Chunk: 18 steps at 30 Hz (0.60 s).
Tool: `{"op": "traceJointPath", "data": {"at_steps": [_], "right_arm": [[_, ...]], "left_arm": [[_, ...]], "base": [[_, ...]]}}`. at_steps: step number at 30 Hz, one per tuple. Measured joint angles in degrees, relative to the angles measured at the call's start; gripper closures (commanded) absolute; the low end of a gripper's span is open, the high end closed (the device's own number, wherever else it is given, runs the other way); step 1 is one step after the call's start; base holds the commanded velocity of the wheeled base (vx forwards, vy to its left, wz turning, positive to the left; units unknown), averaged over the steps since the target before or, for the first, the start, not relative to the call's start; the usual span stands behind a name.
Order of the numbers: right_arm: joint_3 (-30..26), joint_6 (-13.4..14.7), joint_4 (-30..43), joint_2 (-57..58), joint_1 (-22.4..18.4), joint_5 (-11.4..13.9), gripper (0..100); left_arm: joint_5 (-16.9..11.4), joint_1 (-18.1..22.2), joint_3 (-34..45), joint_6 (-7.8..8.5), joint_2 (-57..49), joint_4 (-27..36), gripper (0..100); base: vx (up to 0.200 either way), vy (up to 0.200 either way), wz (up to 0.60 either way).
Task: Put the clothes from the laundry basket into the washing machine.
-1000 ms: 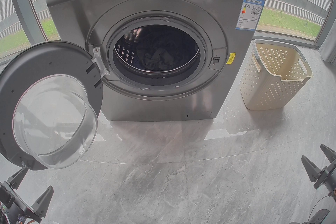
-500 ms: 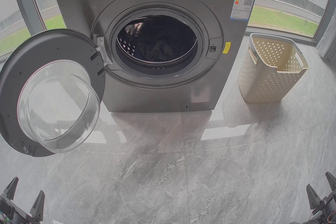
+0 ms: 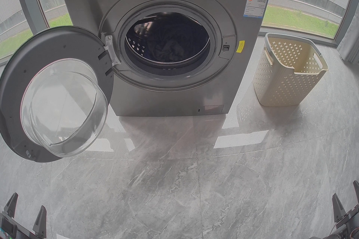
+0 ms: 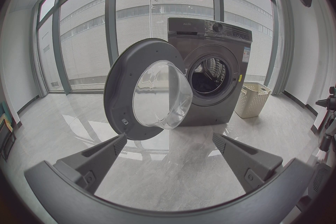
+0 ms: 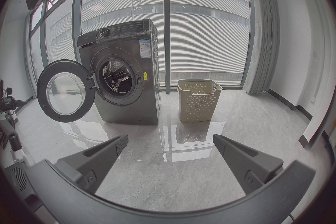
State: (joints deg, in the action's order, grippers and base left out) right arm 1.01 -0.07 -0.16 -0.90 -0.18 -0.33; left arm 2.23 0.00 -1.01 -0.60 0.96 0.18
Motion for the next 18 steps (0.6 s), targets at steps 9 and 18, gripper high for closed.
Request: {"op": "traceJointPath", "data": {"at_steps": [9, 18], "right_arm": [[0.0, -0.02, 0.0, 0.22, 0.0, -0.02, 0], [0.0, 0.0, 0.0, 0.24, -0.02, -0.02, 0]], "left_arm": [[-0.07, 0.0, 0.0, 0.39, -0.3, 0.0, 0], [-0.07, 0.0, 0.0, 0.41, -0.33, 0.0, 0]], "base": [[0.0, 0.111, 0.0], [0.0, 0.022, 0.0]]}}
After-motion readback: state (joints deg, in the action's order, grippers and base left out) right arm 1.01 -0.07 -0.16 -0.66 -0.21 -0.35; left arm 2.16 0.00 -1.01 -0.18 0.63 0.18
